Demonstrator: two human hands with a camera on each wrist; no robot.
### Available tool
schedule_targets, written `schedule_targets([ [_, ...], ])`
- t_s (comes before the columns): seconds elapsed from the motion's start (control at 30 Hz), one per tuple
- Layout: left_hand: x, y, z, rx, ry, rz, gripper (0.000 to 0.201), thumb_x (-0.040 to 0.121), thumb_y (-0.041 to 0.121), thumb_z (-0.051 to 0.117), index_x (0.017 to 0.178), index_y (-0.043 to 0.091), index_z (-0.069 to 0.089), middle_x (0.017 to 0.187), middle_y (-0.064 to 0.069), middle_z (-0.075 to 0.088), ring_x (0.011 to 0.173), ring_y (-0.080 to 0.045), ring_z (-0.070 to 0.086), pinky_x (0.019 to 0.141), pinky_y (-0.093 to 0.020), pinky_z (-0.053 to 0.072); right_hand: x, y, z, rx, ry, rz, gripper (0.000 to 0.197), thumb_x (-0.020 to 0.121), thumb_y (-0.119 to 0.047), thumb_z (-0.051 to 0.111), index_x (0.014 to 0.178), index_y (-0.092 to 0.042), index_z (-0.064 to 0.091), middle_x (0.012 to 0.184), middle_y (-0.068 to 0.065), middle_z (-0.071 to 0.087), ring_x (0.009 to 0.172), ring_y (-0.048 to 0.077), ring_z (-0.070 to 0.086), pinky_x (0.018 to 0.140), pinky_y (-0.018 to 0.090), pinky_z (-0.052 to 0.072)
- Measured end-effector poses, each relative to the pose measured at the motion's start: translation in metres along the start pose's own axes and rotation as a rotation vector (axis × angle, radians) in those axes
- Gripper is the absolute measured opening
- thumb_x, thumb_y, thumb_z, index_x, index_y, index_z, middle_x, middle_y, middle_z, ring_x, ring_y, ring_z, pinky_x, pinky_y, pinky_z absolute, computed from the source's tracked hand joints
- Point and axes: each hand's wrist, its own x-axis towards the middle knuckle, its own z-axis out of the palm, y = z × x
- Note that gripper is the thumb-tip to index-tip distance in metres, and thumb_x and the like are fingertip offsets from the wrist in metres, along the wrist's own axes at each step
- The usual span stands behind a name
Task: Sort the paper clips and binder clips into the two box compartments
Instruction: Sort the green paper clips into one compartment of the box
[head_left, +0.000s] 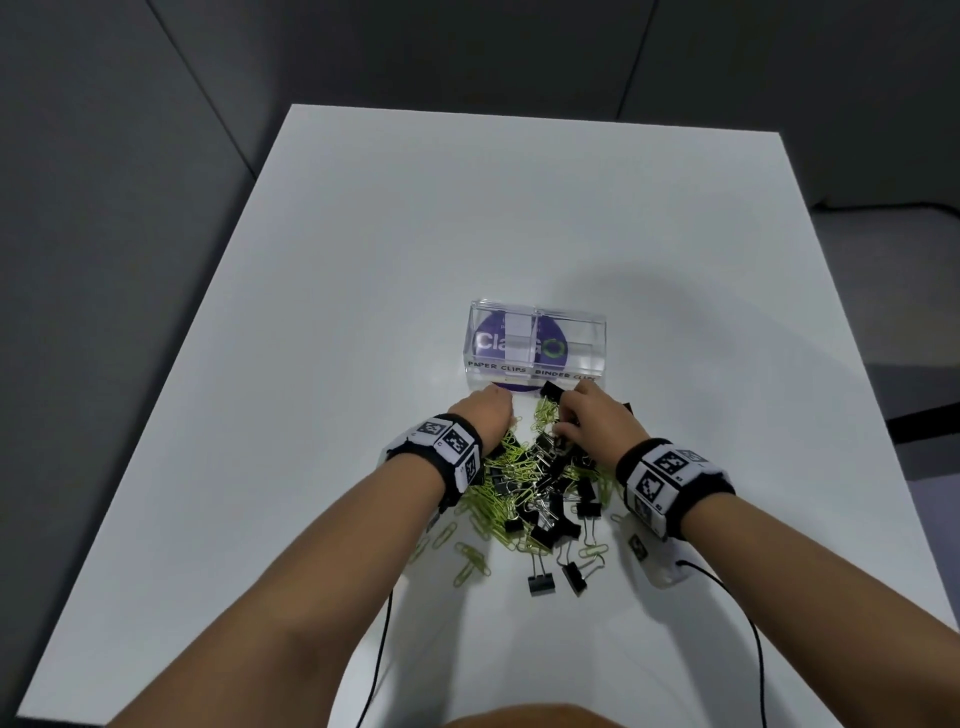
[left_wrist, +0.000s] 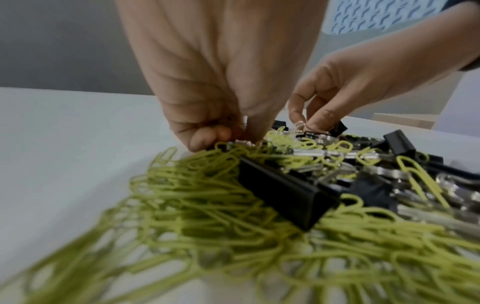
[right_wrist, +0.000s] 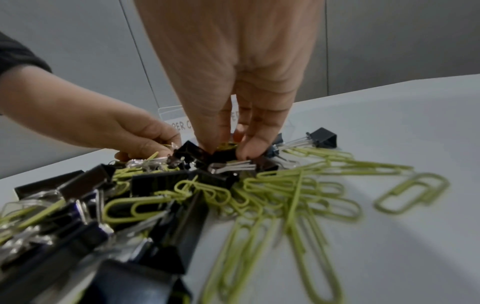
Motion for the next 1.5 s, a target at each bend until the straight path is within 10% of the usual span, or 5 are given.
schedule_targets([
  [0.2,-0.011,-0.02,-0.007,-0.129,0.039,0.019,0.014,0.101,0.022,0.033,0.093,0.013,0.04,0.074,0.001,0.048,0.065,-0.015,0.044,0.067,-0.027,0.037,-0.005,0.004,-0.001,0.044,-0.008,-0.007,0.019,0.089,-0.024,0.058,0.093,-0.005,0.056,0.097,0.004,0.05,0.08,0.017,0.05,0.079,0.029,0.045],
  [0.4,-0.027,-0.04,-0.009,-0.2,0.042,-0.011,0.036,0.096,0.0,0.031,0.124,0.01,0.05,0.102,-0.009,0.061,0.091,-0.024,0.059,0.085,-0.028,0.044,-0.009,0.007,-0.008,0.07,-0.04,-0.017,0.017,0.089,-0.011,0.057,0.104,-0.005,0.06,0.11,0.009,0.058,0.096,0.023,0.057,0.084,0.026,0.045],
  [0.6,-0.04,-0.053,-0.012,-0.216,0.073,-0.008,0.012,0.097,0.016,0.038,0.1,0.015,0.049,0.093,-0.001,0.054,0.077,-0.015,0.049,0.062,-0.02,0.037,-0.011,0.001,-0.015,0.141,0.112,-0.031,0.022,0.087,0.004,0.043,0.1,-0.004,0.059,0.104,0.011,0.06,0.091,0.025,0.058,0.081,0.033,0.049],
  [0.83,-0.049,-0.06,-0.007,0.018,-0.061,0.043,0.039,0.087,0.034,0.061,0.117,0.015,0.046,0.101,-0.001,0.06,0.084,-0.015,0.053,0.076,-0.028,0.045,-0.002,-0.018,-0.007,0.1,0.083,-0.116,0.029,0.088,0.004,0.045,0.112,-0.005,0.058,0.119,0.01,0.056,0.104,0.023,0.057,0.086,0.025,0.043],
  [1.5,-0.042,-0.046,0.005,0.006,0.007,0.116,0.03,0.091,0.023,0.057,0.117,0.01,0.048,0.12,-0.01,0.053,0.104,-0.024,0.055,0.086,-0.031,0.043,-0.007,-0.02,0.001,-0.031,0.033,-0.176,0.025,0.095,-0.006,0.044,0.114,-0.006,0.061,0.114,0.012,0.054,0.098,0.028,0.057,0.085,0.031,0.045],
])
